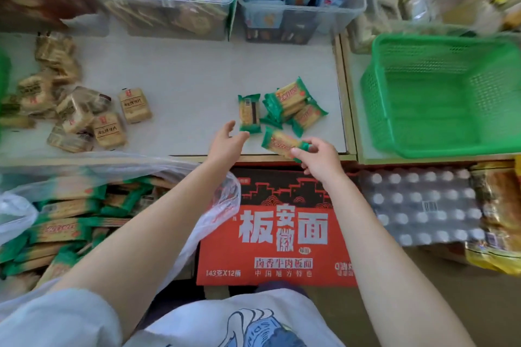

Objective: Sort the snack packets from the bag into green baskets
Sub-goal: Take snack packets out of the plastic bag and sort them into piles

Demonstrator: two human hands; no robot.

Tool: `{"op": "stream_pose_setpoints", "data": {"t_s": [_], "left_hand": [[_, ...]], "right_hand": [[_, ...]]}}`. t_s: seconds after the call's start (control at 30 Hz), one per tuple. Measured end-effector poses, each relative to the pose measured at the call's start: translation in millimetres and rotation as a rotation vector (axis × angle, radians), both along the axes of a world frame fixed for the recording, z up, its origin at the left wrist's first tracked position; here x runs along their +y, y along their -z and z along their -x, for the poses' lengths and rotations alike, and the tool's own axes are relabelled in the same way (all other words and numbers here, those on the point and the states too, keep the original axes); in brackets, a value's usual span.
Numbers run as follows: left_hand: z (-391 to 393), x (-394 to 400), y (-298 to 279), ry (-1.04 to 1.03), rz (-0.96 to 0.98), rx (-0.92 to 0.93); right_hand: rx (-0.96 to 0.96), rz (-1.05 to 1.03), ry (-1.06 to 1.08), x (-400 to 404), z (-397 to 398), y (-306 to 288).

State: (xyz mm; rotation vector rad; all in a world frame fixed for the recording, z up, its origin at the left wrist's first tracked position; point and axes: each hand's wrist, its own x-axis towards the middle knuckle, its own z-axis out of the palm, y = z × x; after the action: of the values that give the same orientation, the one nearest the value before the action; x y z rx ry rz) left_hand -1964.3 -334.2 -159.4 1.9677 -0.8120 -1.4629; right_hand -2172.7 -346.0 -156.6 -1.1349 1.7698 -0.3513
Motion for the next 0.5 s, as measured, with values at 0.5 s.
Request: {"op": "stream_pose_setpoints", "data": {"t_s": [0.5], "left_hand": [[-70, 72, -20, -0.128, 0.203, -0.161]], "right_hand": [[-0.365, -0.020, 0.026, 55, -92, -34]]}}
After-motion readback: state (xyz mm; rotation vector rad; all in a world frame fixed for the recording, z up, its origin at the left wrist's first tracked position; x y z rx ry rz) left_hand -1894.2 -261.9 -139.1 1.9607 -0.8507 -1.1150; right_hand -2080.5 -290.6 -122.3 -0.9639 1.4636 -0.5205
